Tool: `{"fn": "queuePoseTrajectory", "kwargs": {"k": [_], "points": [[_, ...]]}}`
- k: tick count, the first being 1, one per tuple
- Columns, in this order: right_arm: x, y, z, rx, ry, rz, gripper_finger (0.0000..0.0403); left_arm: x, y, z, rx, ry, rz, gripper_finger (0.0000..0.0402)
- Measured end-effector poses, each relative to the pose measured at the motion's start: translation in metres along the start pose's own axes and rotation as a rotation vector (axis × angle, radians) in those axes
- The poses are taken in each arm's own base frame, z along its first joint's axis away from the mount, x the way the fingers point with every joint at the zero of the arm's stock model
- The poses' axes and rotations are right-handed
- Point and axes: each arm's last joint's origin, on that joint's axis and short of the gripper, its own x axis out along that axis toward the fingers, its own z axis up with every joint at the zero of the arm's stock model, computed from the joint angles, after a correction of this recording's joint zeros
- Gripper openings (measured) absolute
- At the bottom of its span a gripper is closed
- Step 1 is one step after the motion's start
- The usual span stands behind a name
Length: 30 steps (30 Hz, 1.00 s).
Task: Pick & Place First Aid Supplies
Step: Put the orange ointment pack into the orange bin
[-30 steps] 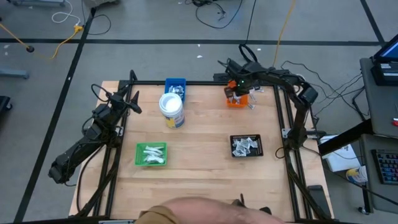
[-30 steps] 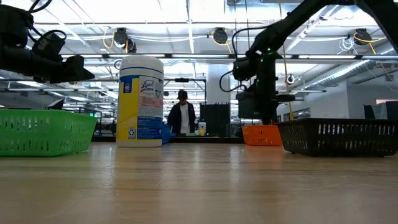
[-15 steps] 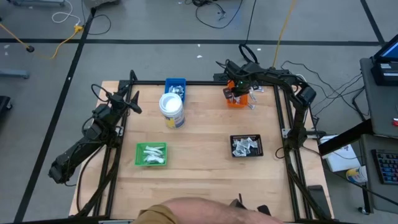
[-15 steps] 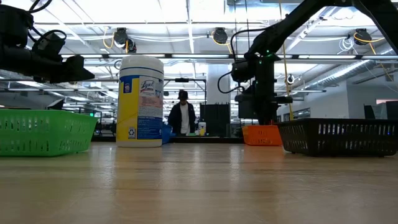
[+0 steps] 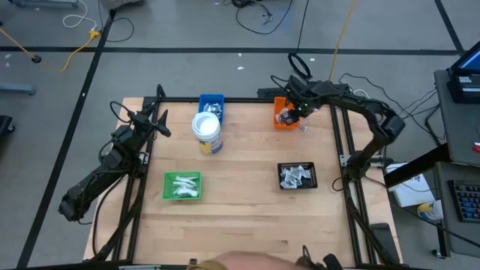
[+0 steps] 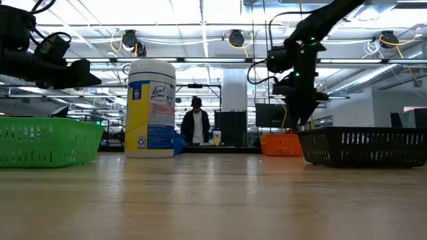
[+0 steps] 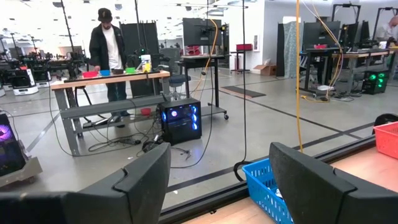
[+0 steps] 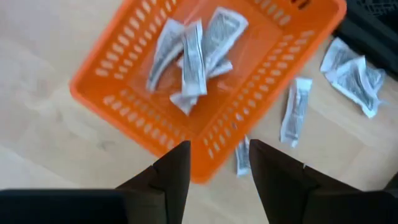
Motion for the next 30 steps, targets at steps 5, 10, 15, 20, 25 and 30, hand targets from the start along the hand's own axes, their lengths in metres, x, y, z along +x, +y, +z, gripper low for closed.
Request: {"fn": "queuePoseTrajectory", "kwargs": {"k": [5, 10, 15, 20, 25, 30], "points": [[-0.002, -0.008, -0.028, -0.028, -0.02, 0.006, 0.0146, 0.0, 0.0, 0.0, 0.0, 0.0, 0.0, 0.0274], [0.0, -0.016, -0.054, -0.061, -0.035, 0.008, 0.0141, 0.0, 0.0, 0.0, 0.0, 0.0, 0.0, 0.0274], [0.003, -0.021, -0.074, -0.078, -0.068, 0.015, 0.014, 0.0, 0.0, 0.0, 0.0, 0.0, 0.0, 0.0273], [0.011, -0.024, -0.086, -0.081, -0.11, 0.024, 0.0139, 0.0, 0.0, 0.0, 0.0, 0.0, 0.0, 0.0273], [0.028, -0.028, -0.084, -0.102, -0.156, 0.025, 0.0135, 0.0, 0.0, 0.0, 0.0, 0.0, 0.0, 0.0274], [0.045, -0.035, -0.077, -0.106, -0.155, 0.011, 0.0128, 0.0, 0.0, 0.0, 0.0, 0.0, 0.0, 0.0273]]}}
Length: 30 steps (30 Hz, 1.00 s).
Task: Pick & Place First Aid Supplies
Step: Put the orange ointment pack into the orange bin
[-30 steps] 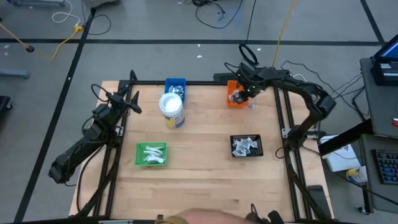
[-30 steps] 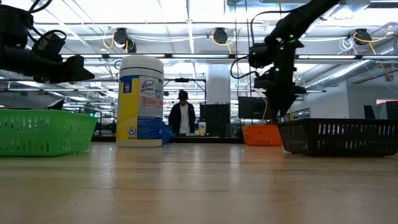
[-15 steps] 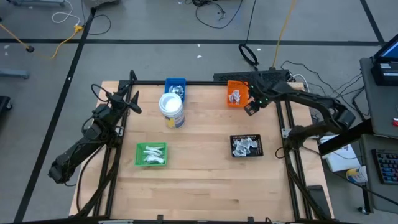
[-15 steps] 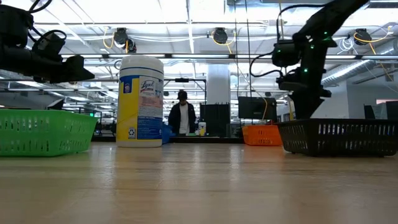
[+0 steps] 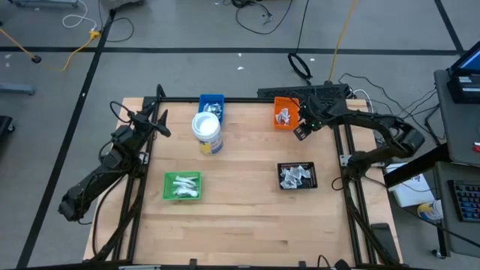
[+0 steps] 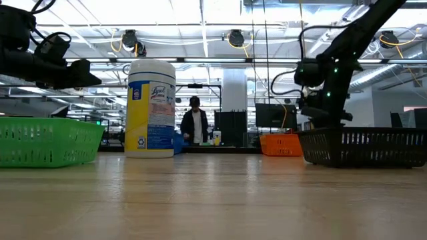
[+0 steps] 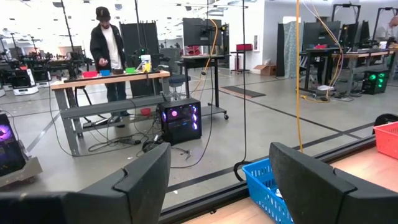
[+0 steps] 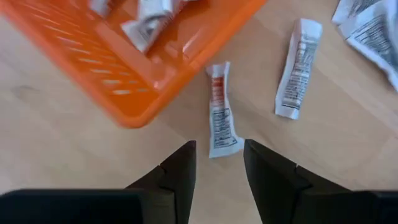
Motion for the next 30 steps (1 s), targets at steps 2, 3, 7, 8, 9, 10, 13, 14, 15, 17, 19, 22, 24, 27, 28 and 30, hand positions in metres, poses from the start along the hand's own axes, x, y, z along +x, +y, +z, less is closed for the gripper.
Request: {"fn": "queuePoseTrajectory", "kwargs": {"k": [2, 3, 7, 8, 9, 10, 13, 14, 15, 17, 19, 22, 24, 27, 28, 30], "points": [[0.008, -0.002, 0.001, -0.006, 0.015, -0.003, 0.0125, 0.0, 0.0, 0.0, 0.0, 0.0, 0.0, 0.0274], [0.012, -0.002, 0.002, -0.006, 0.017, -0.002, 0.0124, 0.0, 0.0, 0.0, 0.0, 0.0, 0.0, 0.0274], [0.026, -0.004, 0.004, -0.026, 0.034, -0.006, 0.0122, 0.0, 0.0, 0.0, 0.0, 0.0, 0.0, 0.0274], [0.028, -0.005, 0.005, -0.03, 0.03, -0.007, 0.0122, 0.0, 0.0, 0.0, 0.0, 0.0, 0.0, 0.0273], [0.03, -0.005, 0.005, -0.029, 0.032, -0.009, 0.0122, 0.0, 0.0, 0.0, 0.0, 0.0, 0.0, 0.0274], [0.03, -0.006, 0.005, -0.026, 0.035, -0.01, 0.012, 0.0, 0.0, 0.0, 0.0, 0.0, 0.0, 0.0274], [0.03, -0.007, 0.003, -0.024, 0.051, -0.012, 0.0097, 0.0, 0.0, 0.0, 0.0, 0.0, 0.0, 0.0274], [0.03, -0.007, 0.002, -0.025, 0.061, -0.012, 0.0083, 0.0, 0.0, 0.0, 0.0, 0.0, 0.0, 0.0274], [0.03, -0.007, 0.001, -0.025, 0.072, -0.013, 0.0064, 0.0, 0.0, 0.0, 0.0, 0.0, 0.0, 0.0273], [0.03, -0.007, -0.001, -0.026, 0.092, -0.014, 0.0024, 0.0, 0.0, 0.0, 0.0, 0.0, 0.0, 0.0274], [0.028, -0.007, -0.002, -0.022, 0.109, -0.014, 0.001, 0.0, 0.0, 0.0, 0.0, 0.0, 0.0, 0.0273], [0.021, -0.008, -0.007, 0.045, 0.137, -0.025, 0.001, 0.0, 0.0, 0.0, 0.0, 0.0, 0.0, 0.0273], [0.014, -0.009, -0.009, 0.096, 0.138, -0.029, 0.0005, 0.0, 0.0, 0.0, 0.0, 0.0, 0.0, 0.0274], [0.001, -0.009, -0.012, 0.2, 0.126, -0.036, 0.0004, 0.0, 0.0, 0.0, 0.0, 0.0, 0.0, 0.0274], [-0.003, -0.009, -0.013, 0.234, 0.121, -0.037, 0.0003, 0.0, 0.0, 0.0, 0.0, 0.0, 0.0, 0.0274], [-0.012, -0.009, -0.014, 0.3, 0.1, -0.037, 0.0002, 0.0, 0.0, 0.0, 0.0, 0.0, 0.0, 0.0273]]}}
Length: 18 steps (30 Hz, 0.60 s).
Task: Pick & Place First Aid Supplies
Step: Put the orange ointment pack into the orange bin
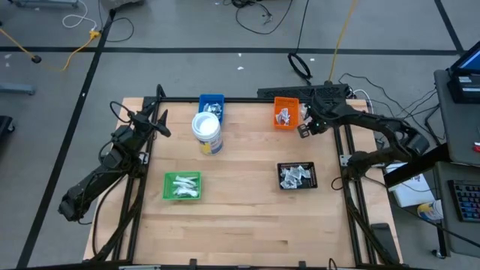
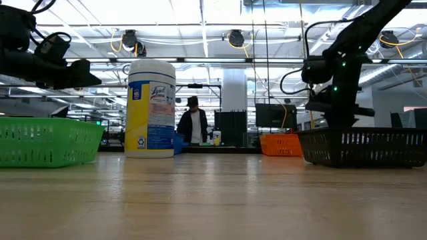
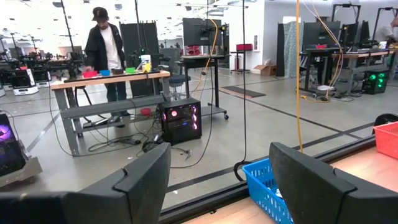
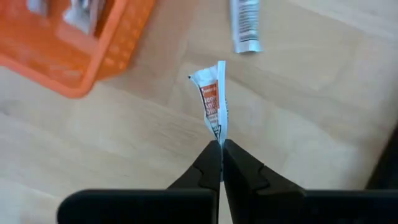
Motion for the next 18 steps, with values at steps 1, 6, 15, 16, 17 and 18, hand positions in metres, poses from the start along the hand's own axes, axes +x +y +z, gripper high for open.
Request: {"fn": "queuePoseTrajectory", "kwargs": {"k": [1, 6, 15, 16, 17, 18], "points": [[-0.004, 0.0, -0.001, 0.033, -0.005, 0.001, 0.0002, 0.0, 0.0, 0.0, 0.0, 0.0, -0.001, 0.0274], [-0.022, 0.002, -0.006, 0.175, -0.014, -0.085, 0.0001, 0.0, 0.0, 0.0, 0.0, 0.0, -0.001, 0.0274], [-0.041, 0.02, 0.01, 0.301, -0.021, -0.139, 0.0001, 0.0, 0.0, 0.0, 0.0, 0.0, 0.0, 0.0273], [-0.041, 0.022, 0.015, 0.301, -0.014, -0.143, 0.0001, 0.0, 0.0, 0.0, 0.0, 0.0, 0.0, 0.0273], [-0.04, 0.026, 0.021, 0.299, -0.011, -0.146, 0.0001, 0.0, 0.0, 0.0, 0.0, 0.0, 0.0, 0.0274], [-0.039, 0.029, 0.027, 0.298, -0.009, -0.146, 0.0001, 0.0, 0.0, 0.0, 0.0, 0.0, -0.001, 0.0274]]}}
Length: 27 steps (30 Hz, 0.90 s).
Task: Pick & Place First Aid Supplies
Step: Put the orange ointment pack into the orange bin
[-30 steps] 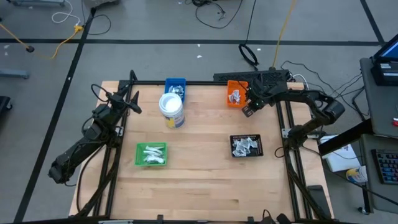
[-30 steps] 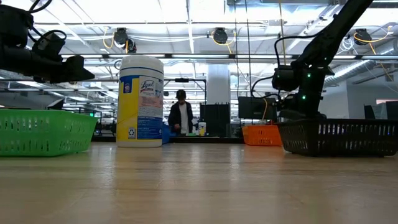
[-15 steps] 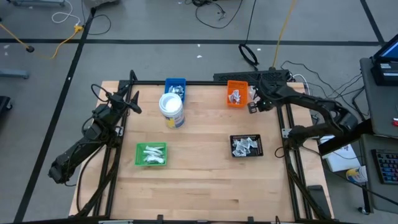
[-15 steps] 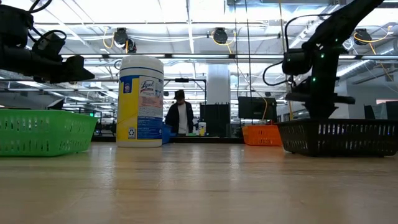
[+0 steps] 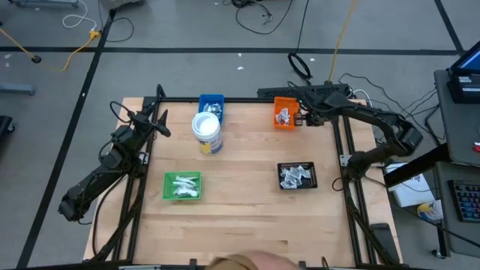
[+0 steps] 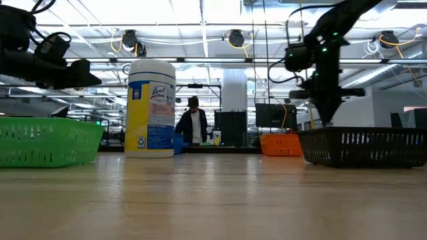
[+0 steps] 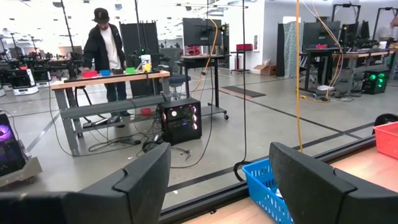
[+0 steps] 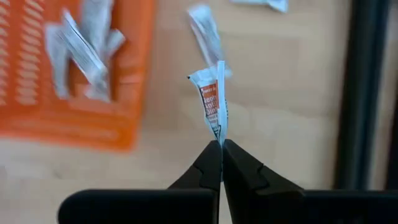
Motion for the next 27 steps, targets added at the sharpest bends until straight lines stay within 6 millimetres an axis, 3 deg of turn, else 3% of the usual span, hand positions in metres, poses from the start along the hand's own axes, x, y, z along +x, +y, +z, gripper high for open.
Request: {"fn": "queuePoseTrajectory", "kwargs": {"k": [14, 27], "points": [[0.011, 0.07, 0.068, -0.072, 0.004, 0.035, 0.0, 0.0, 0.0, 0.0, 0.0, 0.0, 0.0, 0.0274], [0.049, 0.094, 0.066, -0.129, 0.053, -0.004, 0.0, 0.0, 0.0, 0.0, 0.0, 0.0, 0.0, 0.0273]]}}
